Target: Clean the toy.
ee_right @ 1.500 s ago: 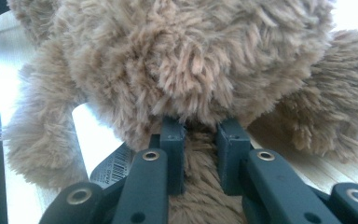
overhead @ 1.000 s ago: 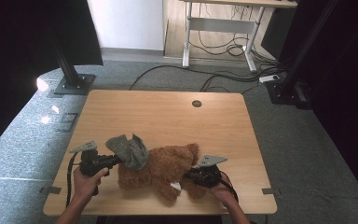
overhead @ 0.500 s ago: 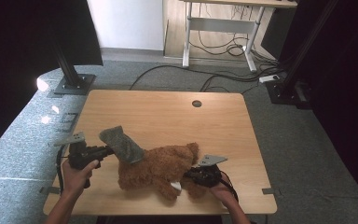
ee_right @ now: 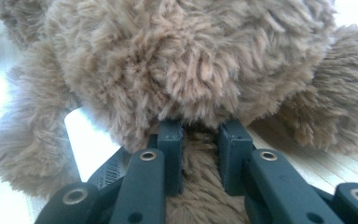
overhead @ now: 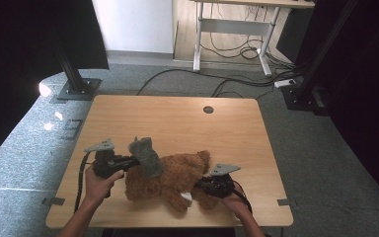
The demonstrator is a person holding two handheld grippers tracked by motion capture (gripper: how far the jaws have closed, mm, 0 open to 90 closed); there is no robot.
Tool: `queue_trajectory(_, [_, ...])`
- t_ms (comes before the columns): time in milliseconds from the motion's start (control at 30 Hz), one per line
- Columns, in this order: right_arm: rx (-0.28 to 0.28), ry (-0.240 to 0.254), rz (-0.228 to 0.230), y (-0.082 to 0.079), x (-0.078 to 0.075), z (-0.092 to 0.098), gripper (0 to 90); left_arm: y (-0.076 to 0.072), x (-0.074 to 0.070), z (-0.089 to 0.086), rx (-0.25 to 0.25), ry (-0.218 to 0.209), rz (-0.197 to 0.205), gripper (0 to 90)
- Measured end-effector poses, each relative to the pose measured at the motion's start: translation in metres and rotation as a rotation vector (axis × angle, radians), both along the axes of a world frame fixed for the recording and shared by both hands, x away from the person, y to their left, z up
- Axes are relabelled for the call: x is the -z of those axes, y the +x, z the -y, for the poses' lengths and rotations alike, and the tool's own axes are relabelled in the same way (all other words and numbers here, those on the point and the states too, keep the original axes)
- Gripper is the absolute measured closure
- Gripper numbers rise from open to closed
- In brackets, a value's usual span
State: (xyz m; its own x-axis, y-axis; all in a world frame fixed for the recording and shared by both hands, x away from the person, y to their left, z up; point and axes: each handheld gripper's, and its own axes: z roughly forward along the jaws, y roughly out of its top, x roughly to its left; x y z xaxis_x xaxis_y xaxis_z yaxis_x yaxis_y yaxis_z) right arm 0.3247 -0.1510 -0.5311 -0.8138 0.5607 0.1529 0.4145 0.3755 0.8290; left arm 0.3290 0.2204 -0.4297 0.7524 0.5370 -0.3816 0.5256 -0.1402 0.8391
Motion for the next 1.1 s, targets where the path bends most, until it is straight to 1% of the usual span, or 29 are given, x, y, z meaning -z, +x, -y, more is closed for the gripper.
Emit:
queue_trajectory(67, [0.0,-0.001,0.002,0.0,0.0,0.0,74.2,0.003,-0.001,0.013,0.014,0.006,0.001,82.7])
queue_trajectory(133, [0.0,-0.003,0.003,-0.001,0.0,0.0,74.2,0.008,0.0,0.03,0.034,0.019,-0.007,82.8])
queue_trajectory(233, [-0.002,-0.004,0.004,-0.001,0.001,0.0,74.2,0.014,0.007,0.049,0.056,0.049,-0.034,82.8])
queue_trajectory(333, [0.0,-0.006,0.004,-0.002,0.001,0.0,74.2,0.019,0.013,0.062,0.065,0.084,-0.047,82.8])
queue_trajectory(400, [-0.002,-0.007,0.005,-0.002,0.001,-0.001,74.2,0.02,0.015,0.067,0.068,0.096,-0.051,82.7])
queue_trajectory(600, [-0.001,-0.01,0.004,-0.001,0.001,-0.001,74.0,0.02,0.013,0.08,0.071,0.149,-0.03,81.6])
queue_trajectory(700, [0.0,-0.012,0.006,-0.002,0.001,-0.001,74.0,0.02,0.012,0.083,0.072,0.162,-0.027,79.9])
queue_trajectory(767, [0.001,-0.011,0.006,-0.002,0.001,-0.001,74.0,0.021,0.012,0.084,0.067,0.166,-0.025,75.5])
queue_trajectory(833, [0.001,-0.012,0.005,-0.002,0.001,-0.001,74.0,0.021,0.011,0.087,0.06,0.184,-0.016,70.8])
queue_trajectory(867, [0.0,-0.011,0.005,-0.002,0.001,-0.001,74.0,0.021,0.01,0.089,0.056,0.201,-0.005,68.1])
queue_trajectory(933, [0.001,-0.01,0.003,-0.002,0.001,-0.001,73.9,0.02,0.008,0.096,0.045,0.24,0.009,58.6])
queue_trajectory(1000, [0.003,-0.01,0.004,-0.002,0.001,-0.001,74.0,0.019,0.006,0.104,0.028,0.29,0.035,49.9])
queue_trajectory(1033, [0.001,-0.009,0.004,-0.002,0.001,-0.001,73.9,0.019,0.006,0.11,0.03,0.323,0.04,44.6])
queue_trajectory(1067, [0.003,-0.01,0.003,-0.002,0.001,-0.001,73.9,0.02,0.006,0.114,0.034,0.339,0.038,38.6])
queue_trajectory(1100, [0.003,-0.01,0.003,-0.002,0.001,-0.001,73.9,0.021,0.006,0.118,0.039,0.358,0.035,35.7])
